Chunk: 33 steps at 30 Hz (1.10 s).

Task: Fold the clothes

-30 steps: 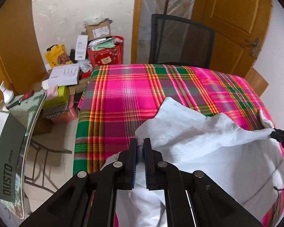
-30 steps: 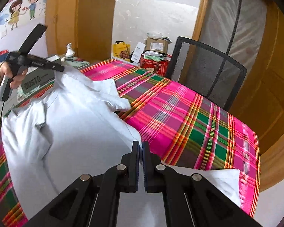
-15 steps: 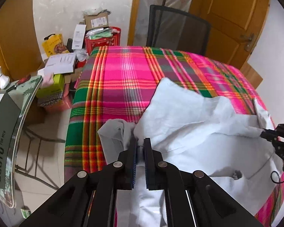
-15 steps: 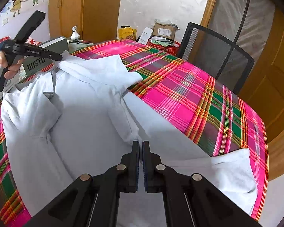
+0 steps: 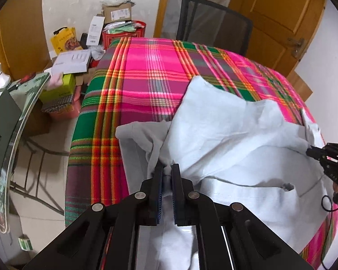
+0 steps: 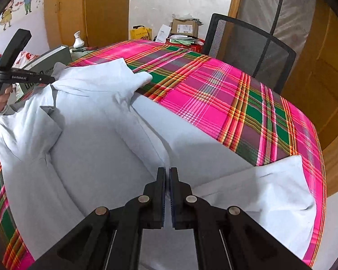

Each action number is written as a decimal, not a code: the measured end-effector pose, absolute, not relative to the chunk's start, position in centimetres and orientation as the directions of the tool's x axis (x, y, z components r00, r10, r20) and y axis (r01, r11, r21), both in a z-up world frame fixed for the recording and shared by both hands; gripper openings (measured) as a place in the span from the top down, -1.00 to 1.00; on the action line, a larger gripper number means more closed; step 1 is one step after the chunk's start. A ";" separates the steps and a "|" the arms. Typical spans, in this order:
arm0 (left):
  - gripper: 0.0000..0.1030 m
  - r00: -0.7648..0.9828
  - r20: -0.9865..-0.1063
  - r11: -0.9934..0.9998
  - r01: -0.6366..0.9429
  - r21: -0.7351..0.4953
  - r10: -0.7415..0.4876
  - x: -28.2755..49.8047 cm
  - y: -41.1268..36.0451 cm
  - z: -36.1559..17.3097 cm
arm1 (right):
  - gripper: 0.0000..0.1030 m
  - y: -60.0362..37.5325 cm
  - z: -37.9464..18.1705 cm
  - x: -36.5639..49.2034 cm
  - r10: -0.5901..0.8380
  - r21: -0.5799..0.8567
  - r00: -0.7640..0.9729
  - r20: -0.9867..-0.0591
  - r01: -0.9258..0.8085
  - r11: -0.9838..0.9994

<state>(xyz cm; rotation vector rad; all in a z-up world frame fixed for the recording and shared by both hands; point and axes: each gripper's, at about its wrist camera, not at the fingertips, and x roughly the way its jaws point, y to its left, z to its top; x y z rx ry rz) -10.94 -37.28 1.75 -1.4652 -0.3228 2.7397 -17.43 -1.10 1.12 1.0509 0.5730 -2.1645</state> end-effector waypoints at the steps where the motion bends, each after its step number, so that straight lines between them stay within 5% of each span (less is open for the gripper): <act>1: 0.81 -0.557 -0.824 -0.977 0.097 -0.192 0.106 -11.0 -37.3 1.8 | 0.92 -1.0 1.1 -17.4 -0.366 -0.092 -0.457 -0.810 0.717 -0.691; 15: 0.31 -0.604 -0.796 -0.963 0.197 -0.186 0.031 -7.0 -36.9 5.8 | 0.62 7.0 3.2 -17.3 -0.402 0.063 -0.464 -0.789 0.590 -0.805; 21: 0.06 -0.659 -0.745 -0.969 0.101 -0.227 0.106 -7.1 -32.2 8.2 | 0.57 13.4 4.4 -19.3 -0.365 0.131 -0.525 -0.769 0.428 -0.894; 33: 0.01 -0.629 -0.737 -0.946 0.009 -0.325 0.247 -15.6 -21.0 6.5 | 0.38 15.3 5.0 -26.8 -0.287 0.115 -0.582 -0.761 0.313 -0.943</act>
